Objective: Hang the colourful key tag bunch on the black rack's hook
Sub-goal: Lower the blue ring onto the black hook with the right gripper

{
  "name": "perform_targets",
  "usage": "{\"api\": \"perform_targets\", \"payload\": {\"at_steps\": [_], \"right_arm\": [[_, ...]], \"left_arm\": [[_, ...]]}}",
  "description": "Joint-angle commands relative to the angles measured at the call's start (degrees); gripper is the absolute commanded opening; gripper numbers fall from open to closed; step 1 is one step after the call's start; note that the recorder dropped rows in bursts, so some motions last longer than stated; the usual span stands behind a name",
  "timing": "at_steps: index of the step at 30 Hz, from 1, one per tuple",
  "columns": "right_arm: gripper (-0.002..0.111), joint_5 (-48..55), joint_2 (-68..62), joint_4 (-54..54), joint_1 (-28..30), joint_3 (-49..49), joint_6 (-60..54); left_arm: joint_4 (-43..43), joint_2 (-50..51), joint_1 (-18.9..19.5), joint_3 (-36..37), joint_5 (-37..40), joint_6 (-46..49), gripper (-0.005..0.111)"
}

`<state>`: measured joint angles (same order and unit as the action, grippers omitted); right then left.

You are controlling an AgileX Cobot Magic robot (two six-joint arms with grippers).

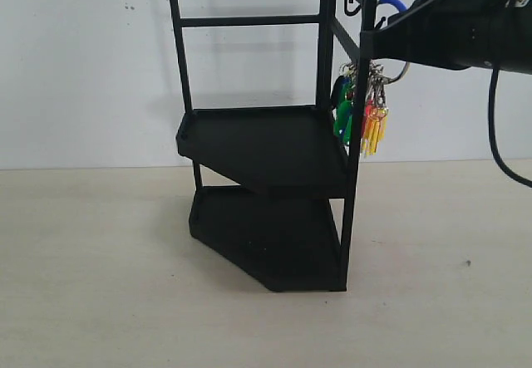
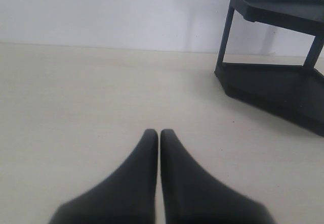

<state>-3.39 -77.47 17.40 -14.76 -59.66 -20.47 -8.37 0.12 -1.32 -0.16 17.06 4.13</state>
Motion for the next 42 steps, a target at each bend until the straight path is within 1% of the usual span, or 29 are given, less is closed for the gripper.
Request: {"api": "perform_targets", "payload": {"at_steps": [1,15,42], "right_arm": [[0.000,-0.9,0.1,0.0,-0.1,-0.3,-0.4],[0.000,1.5,0.1,0.0,-0.1,-0.3,-0.2],[0.000,2.5,0.1,0.0,-0.1,-0.3,-1.6]], "left_arm": [[0.3,-0.1,0.1,0.2,-0.5,0.2,0.004],[0.3,-0.1,0.1,0.2,-0.5,0.2,0.004],[0.3,-0.1,0.1,0.2,-0.5,0.2,0.004]]}}
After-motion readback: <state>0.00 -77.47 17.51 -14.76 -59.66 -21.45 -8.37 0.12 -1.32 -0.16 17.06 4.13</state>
